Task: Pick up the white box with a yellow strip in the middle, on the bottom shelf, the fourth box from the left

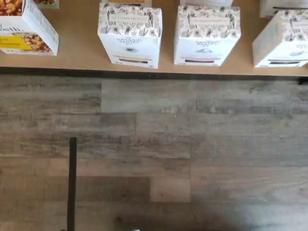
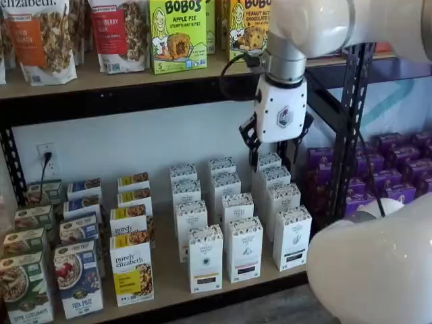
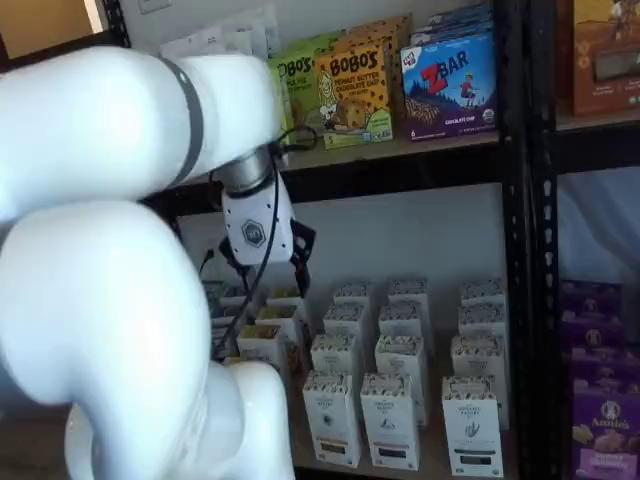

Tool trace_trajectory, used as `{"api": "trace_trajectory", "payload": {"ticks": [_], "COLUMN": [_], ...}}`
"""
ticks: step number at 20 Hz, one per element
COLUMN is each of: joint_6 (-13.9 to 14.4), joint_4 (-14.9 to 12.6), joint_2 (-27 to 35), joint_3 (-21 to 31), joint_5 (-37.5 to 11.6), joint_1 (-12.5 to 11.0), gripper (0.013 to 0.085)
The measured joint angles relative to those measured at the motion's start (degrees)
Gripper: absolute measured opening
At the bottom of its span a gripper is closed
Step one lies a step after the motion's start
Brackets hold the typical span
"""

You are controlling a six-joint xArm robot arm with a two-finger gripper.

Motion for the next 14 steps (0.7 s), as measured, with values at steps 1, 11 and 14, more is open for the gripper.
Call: {"api": "trace_trajectory", "payload": {"ticks": [1, 11, 14], "joint_6": [0.1, 2.4, 2.9], "joint_4": [0.0, -2.0, -2.6], "joint_2": [0.8, 11.5, 14.3], "joint_3": [0.4, 1.7, 1.4], "joint_5": [-1.3, -14.7, -17.4], "joint_1": [0.1, 0.8, 0.8], "gripper": [0.085, 0.085, 0.085]}}
